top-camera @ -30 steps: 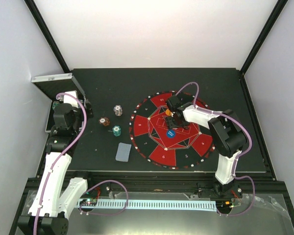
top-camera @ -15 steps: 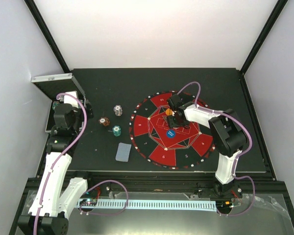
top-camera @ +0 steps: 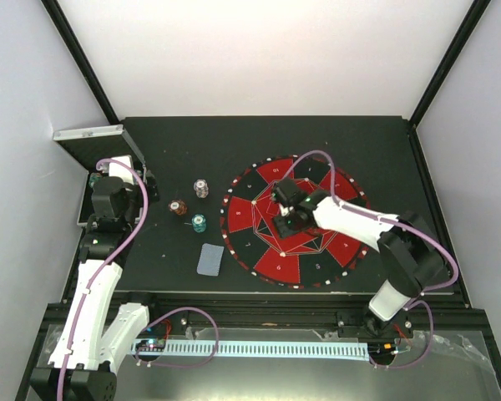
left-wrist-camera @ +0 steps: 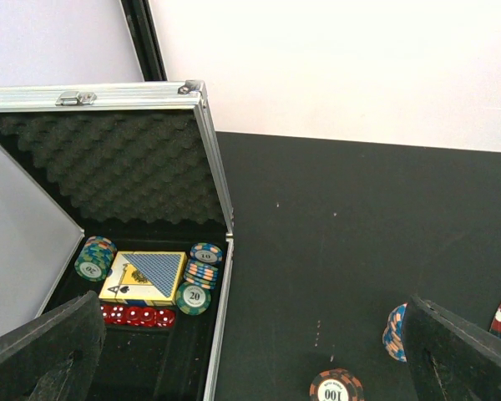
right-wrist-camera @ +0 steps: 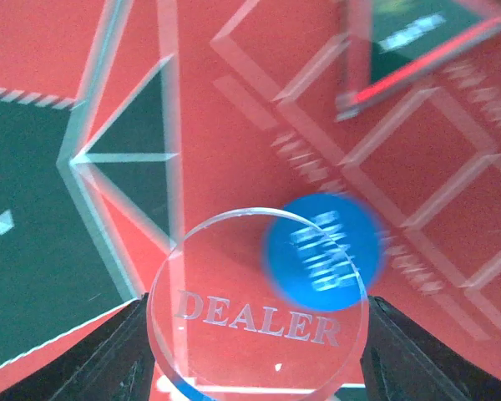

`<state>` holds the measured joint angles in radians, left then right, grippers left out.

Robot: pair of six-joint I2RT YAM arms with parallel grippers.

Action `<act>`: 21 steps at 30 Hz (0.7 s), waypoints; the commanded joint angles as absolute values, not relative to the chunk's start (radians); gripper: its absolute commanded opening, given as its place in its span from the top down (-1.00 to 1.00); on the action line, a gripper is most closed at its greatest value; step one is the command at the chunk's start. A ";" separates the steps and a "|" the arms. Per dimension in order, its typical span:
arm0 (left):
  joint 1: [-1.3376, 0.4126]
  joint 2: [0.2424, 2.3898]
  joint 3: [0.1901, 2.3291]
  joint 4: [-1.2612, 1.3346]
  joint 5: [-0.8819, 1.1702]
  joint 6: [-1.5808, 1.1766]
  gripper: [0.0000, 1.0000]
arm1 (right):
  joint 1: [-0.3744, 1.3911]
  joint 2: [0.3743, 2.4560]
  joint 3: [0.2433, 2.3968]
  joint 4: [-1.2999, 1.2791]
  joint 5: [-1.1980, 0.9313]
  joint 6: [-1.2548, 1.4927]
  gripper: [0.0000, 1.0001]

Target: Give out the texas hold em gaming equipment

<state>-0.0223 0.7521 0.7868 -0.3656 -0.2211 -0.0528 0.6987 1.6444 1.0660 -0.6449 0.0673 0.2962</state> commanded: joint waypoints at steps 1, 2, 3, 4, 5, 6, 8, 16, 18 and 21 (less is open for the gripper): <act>-0.024 0.741 0.790 -0.349 -0.219 -0.057 -0.98 | 0.837 1.640 1.054 -0.674 0.032 0.354 -0.24; -0.024 0.740 0.790 -0.349 -0.219 -0.057 -0.98 | 0.859 1.651 1.056 -0.669 0.033 0.366 -0.24; -0.025 0.739 0.790 -0.350 -0.219 -0.057 -0.98 | 0.878 1.669 1.058 -0.659 0.034 0.376 -0.24; -0.025 0.738 0.789 -0.350 -0.219 -0.057 -0.98 | 0.891 1.682 1.058 -0.654 0.036 0.383 -0.24; -0.026 0.737 0.787 -0.350 -0.219 -0.057 -0.98 | 0.897 1.697 1.060 -0.649 0.039 0.389 -0.24; -0.025 0.735 0.788 -0.350 -0.219 -0.057 -0.98 | 0.899 1.710 1.063 -0.648 0.044 0.393 -0.24; -0.026 0.733 0.786 -0.351 -0.219 -0.058 -0.98 | 0.898 1.731 1.071 -0.653 0.055 0.397 -0.24; -0.026 0.727 0.785 -0.349 -0.221 -0.057 -0.98 | 0.899 1.735 1.052 -0.665 0.056 0.399 -0.27; -0.026 0.727 0.785 -0.349 -0.221 -0.057 -0.98 | 0.898 1.734 1.052 -0.674 0.061 0.398 -0.43; -0.026 0.727 0.785 -0.350 -0.220 -0.057 -0.98 | 0.898 1.721 1.066 -0.692 0.077 0.395 -0.71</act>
<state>-0.0223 0.7387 0.7811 -0.3660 -0.2211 -0.0528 0.8989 1.7477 1.0580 -0.6643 0.0467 0.3882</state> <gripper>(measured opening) 0.989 0.795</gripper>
